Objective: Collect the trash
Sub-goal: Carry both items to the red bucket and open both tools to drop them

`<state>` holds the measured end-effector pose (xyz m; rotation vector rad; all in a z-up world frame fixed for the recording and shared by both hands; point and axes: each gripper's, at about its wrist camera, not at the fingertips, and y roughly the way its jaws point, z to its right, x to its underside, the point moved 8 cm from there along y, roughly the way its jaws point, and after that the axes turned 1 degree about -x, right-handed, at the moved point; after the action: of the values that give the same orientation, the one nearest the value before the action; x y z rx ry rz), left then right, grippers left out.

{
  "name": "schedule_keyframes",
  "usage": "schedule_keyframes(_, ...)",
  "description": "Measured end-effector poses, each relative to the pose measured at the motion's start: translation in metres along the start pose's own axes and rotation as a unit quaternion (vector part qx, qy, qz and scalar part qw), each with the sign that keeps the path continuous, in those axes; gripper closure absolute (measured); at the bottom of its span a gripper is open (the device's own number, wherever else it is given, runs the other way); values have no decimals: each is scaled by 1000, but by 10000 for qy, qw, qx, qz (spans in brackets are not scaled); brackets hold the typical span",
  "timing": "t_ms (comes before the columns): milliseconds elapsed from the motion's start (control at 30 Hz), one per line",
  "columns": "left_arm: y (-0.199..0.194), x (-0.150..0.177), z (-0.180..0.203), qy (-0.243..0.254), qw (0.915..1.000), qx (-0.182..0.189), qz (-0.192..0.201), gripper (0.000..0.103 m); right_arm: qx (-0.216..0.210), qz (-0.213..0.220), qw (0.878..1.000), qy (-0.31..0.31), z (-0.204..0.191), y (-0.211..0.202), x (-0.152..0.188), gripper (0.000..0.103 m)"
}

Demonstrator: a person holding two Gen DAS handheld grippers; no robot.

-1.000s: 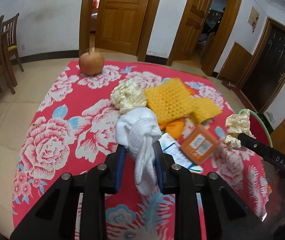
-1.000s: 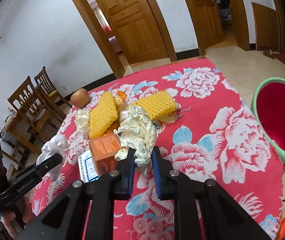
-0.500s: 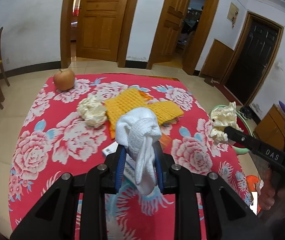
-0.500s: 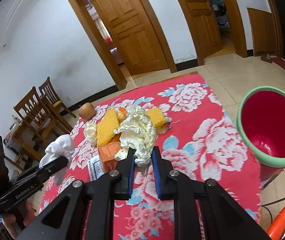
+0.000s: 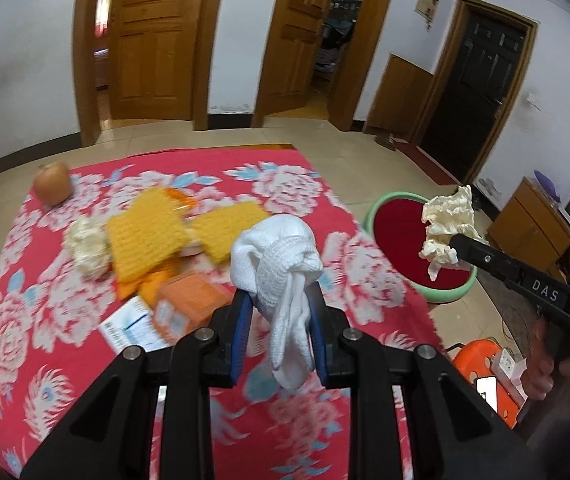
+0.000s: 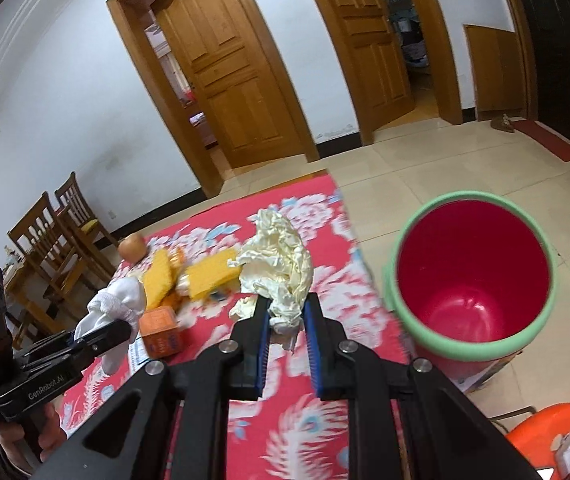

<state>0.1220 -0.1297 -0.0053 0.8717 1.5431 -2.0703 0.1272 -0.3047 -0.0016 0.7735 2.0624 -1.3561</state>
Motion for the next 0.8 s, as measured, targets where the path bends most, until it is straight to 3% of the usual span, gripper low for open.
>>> schedule_keyframes(500,73,-29,98,601,9968,398,-356,76,701,117,9953,663,110,-15,-15,85)
schedule_keyframes(800,126,-23,155,911,9912,653,-700,76,947,-172,9877,1231,169,2,-3,85)
